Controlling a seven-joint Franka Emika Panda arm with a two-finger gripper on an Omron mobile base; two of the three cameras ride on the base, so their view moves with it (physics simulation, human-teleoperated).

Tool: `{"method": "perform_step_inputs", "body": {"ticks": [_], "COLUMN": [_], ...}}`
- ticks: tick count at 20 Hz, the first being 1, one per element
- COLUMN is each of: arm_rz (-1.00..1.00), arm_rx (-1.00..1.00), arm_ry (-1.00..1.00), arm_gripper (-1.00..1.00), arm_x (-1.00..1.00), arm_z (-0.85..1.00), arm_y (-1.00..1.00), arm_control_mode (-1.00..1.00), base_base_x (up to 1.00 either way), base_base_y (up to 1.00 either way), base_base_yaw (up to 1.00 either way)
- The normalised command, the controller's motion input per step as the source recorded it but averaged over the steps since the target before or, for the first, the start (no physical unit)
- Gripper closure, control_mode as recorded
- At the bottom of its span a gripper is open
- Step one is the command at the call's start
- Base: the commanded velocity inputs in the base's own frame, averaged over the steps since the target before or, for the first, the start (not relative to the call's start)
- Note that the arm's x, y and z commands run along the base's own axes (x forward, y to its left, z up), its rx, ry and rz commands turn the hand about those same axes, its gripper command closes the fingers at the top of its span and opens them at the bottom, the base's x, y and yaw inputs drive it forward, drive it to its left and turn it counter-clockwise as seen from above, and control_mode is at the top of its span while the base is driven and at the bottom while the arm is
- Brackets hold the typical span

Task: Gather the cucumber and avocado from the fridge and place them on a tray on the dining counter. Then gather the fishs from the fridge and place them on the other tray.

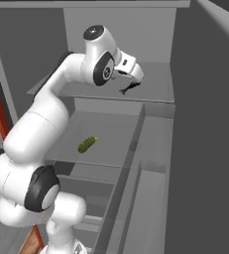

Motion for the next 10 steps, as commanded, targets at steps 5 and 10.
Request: {"method": "perform_step_inputs", "body": {"ticks": [5,10], "arm_rz": [0.03,0.05], "arm_rx": [0.0,0.0], "arm_ry": [0.0,0.0], "arm_gripper": [-1.0,-1.0], "arm_x": [0.45,0.47], "arm_z": [-0.24,-0.32], "arm_y": [-0.2,-0.02], "arm_control_mode": [-1.0,-1.0], "base_base_x": [0.0,0.0], "base_base_y": [0.0,0.0], "base_base_yaw": [0.0,0.0]}}
